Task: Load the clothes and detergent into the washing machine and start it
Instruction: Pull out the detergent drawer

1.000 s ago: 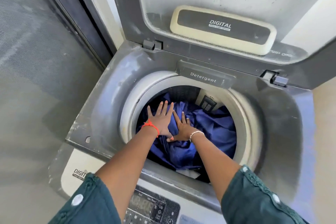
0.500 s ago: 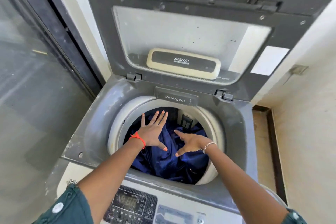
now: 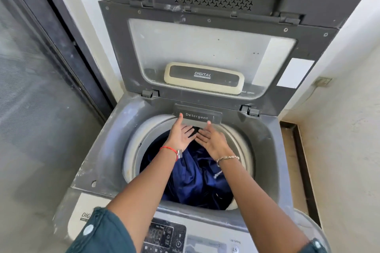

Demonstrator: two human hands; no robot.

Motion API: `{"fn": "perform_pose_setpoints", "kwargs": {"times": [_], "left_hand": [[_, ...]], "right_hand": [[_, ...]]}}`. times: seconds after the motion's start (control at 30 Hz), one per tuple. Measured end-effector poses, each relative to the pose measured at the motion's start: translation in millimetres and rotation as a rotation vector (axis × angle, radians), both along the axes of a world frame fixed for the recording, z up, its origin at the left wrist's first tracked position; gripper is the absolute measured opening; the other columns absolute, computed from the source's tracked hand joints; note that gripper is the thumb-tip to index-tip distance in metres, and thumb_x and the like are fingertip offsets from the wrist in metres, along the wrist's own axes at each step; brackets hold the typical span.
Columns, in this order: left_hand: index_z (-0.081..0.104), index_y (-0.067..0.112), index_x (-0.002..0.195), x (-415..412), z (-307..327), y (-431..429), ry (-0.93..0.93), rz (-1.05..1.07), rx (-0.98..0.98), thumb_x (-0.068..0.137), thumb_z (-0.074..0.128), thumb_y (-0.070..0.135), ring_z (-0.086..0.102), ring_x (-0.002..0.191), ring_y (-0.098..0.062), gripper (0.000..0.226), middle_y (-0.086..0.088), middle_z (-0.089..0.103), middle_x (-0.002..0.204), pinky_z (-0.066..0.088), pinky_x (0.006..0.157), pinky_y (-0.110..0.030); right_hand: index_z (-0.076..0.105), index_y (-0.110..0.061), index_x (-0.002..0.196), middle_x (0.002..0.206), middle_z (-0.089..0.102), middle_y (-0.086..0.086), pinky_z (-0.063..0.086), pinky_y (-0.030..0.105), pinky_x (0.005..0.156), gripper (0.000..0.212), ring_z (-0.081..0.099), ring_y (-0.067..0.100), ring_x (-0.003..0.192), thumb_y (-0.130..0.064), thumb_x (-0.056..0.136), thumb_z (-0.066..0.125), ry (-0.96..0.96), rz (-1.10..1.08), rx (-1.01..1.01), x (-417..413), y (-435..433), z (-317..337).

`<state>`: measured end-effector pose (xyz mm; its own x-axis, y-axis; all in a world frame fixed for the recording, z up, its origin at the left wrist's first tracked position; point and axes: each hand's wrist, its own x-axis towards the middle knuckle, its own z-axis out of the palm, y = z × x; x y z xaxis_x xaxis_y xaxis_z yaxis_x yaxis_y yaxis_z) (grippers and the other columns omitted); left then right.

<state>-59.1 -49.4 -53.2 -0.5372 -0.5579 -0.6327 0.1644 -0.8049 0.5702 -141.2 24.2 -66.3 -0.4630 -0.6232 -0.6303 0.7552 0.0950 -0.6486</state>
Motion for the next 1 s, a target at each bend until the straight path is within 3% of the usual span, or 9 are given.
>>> {"fn": "perform_pose_setpoints", "kwargs": {"times": [0.13, 0.33, 0.43, 0.53, 0.63, 0.73, 0.8, 0.87, 1.0], "left_hand": [[0.014, -0.006, 0.145, -19, 1, -18, 0.099, 0.120, 0.116, 0.092, 0.050, 0.044, 0.020, 0.143, -0.030, 0.081, -0.024, 0.019, 0.153, 0.022, 0.117, -0.040], [0.027, -0.005, 0.140, -36, -8, -36, 0.007, 0.203, 0.101, 0.089, 0.061, 0.034, 0.045, 0.118, -0.030, 0.073, -0.023, 0.044, 0.129, 0.039, 0.101, -0.036], [0.029, -0.004, 0.140, -39, -21, -38, -0.002, 0.188, 0.120, 0.089, 0.059, 0.039, 0.041, 0.131, -0.030, 0.073, -0.021, 0.040, 0.139, 0.043, 0.095, -0.039], [0.032, -0.003, 0.139, -43, -31, -38, 0.078, 0.213, 0.146, 0.093, 0.051, 0.039, 0.038, 0.134, -0.028, 0.066, -0.018, 0.034, 0.146, 0.037, 0.105, -0.044], [0.043, -0.002, 0.130, -48, -32, -35, 0.220, 0.259, 0.183, 0.097, 0.041, 0.040, 0.040, 0.134, -0.027, 0.053, -0.015, 0.045, 0.139, 0.033, 0.109, -0.045], [0.052, 0.000, 0.099, -48, -36, -36, 0.259, 0.295, 0.232, 0.099, 0.032, 0.041, 0.037, 0.136, -0.026, 0.045, -0.014, 0.054, 0.124, 0.026, 0.113, -0.044], [0.052, -0.001, 0.109, -47, -35, -36, 0.268, 0.288, 0.240, 0.099, 0.030, 0.041, 0.037, 0.136, -0.026, 0.048, -0.016, 0.050, 0.134, 0.023, 0.115, -0.042], [0.041, -0.002, 0.133, -47, -34, -37, 0.271, 0.291, 0.236, 0.099, 0.030, 0.042, 0.037, 0.136, -0.025, 0.056, -0.015, 0.041, 0.145, 0.023, 0.115, -0.040], [0.040, -0.002, 0.133, -45, -38, -36, 0.271, 0.273, 0.203, 0.098, 0.030, 0.043, 0.038, 0.136, -0.024, 0.058, -0.016, 0.039, 0.146, 0.026, 0.113, -0.038]], "right_hand": [[0.035, 0.005, 0.135, 0.134, 0.046, 0.025, 0.046, 0.038, 0.093, 0.062, 0.051, 0.033, 0.120, -0.031, 0.090, 0.058, -0.092, -0.200, -0.023, -9, -26, -8], [0.030, 0.001, 0.137, 0.134, 0.041, 0.026, 0.049, 0.035, 0.092, 0.073, 0.051, 0.034, 0.115, -0.024, 0.081, 0.071, -0.156, -0.399, -0.034, -17, -41, -8], [0.024, 0.000, 0.141, 0.139, 0.035, 0.029, 0.050, 0.035, 0.089, 0.079, 0.050, 0.037, 0.120, -0.021, 0.081, 0.071, -0.186, -0.431, -0.070, -19, -42, -8], [0.022, 0.001, 0.141, 0.142, 0.031, 0.030, 0.050, 0.035, 0.091, 0.079, 0.048, 0.038, 0.122, -0.019, 0.082, 0.070, -0.208, -0.469, -0.114, -21, -42, -8], [0.024, 0.004, 0.140, 0.141, 0.033, 0.030, 0.050, 0.036, 0.093, 0.074, 0.049, 0.037, 0.122, -0.015, 0.083, 0.068, -0.215, -0.494, -0.138, -22, -43, -8], [0.026, 0.004, 0.138, 0.137, 0.035, 0.031, 0.053, 0.039, 0.088, 0.072, 0.050, 0.041, 0.119, -0.011, 0.082, 0.068, -0.216, -0.511, -0.136, -22, -44, -9], [0.026, 0.001, 0.138, 0.136, 0.035, 0.031, 0.055, 0.039, 0.079, 0.073, 0.049, 0.042, 0.119, -0.010, 0.081, 0.069, -0.213, -0.518, -0.127, -22, -44, -8], [0.025, 0.002, 0.138, 0.135, 0.034, 0.030, 0.053, 0.043, 0.086, 0.072, 0.048, 0.042, 0.121, -0.009, 0.081, 0.068, -0.208, -0.521, -0.121, -21, -43, -7], [0.029, 0.004, 0.135, 0.137, 0.033, 0.031, 0.051, 0.043, 0.091, 0.066, 0.045, 0.042, 0.125, -0.008, 0.083, 0.066, -0.212, -0.503, -0.150, -19, -39, -6]]}}
